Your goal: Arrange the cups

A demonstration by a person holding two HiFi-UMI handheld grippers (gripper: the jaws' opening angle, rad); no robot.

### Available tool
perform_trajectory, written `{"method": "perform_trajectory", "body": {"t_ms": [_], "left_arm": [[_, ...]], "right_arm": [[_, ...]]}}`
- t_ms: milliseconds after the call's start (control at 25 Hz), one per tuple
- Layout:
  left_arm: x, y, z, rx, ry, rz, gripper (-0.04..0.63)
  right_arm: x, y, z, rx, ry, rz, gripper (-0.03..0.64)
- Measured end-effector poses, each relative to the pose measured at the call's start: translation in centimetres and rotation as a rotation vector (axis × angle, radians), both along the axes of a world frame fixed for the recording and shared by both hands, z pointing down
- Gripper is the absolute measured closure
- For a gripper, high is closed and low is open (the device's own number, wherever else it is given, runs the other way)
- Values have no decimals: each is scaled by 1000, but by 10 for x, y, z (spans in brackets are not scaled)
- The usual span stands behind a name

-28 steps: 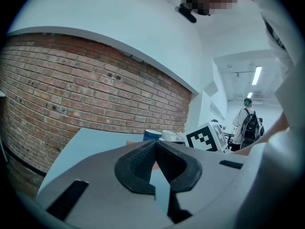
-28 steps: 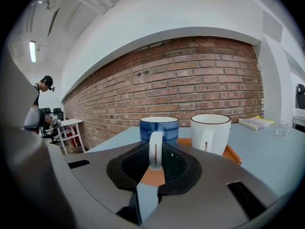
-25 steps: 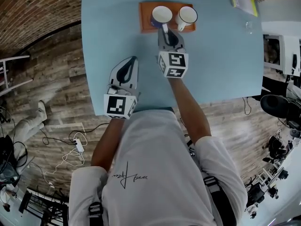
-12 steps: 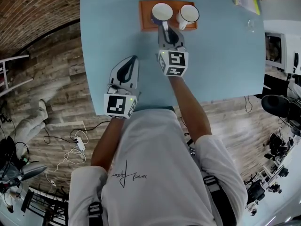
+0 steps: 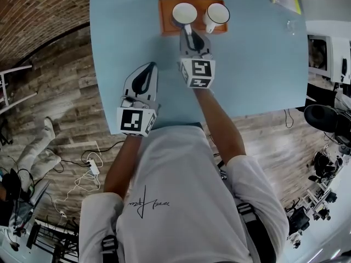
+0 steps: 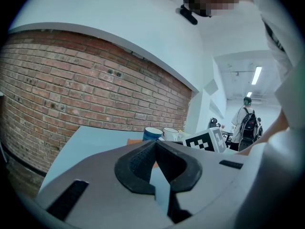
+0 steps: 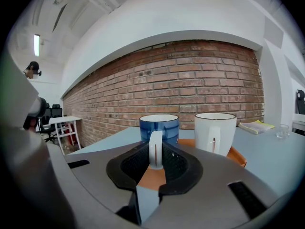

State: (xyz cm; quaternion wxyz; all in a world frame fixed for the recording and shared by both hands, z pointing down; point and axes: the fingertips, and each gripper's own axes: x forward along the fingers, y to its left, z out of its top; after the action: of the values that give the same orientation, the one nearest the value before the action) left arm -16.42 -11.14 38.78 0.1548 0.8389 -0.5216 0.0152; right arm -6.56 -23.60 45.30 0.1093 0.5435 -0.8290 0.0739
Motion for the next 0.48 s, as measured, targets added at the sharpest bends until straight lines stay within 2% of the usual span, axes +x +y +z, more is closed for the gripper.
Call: {"method": "perform_trajectory", "body": {"t_ms": [160, 320, 480], "left_arm": [[-1, 1, 1, 2, -3, -2, 588], [-1, 1, 1, 1, -3, 0, 588], [-1, 2, 0, 2, -3, 4, 588]], "right_arm": [[-2, 2, 2, -6, -1, -15, 553], [-3, 3, 1, -6, 5, -21, 517], [1, 5, 5, -26, 31, -17, 511]]}}
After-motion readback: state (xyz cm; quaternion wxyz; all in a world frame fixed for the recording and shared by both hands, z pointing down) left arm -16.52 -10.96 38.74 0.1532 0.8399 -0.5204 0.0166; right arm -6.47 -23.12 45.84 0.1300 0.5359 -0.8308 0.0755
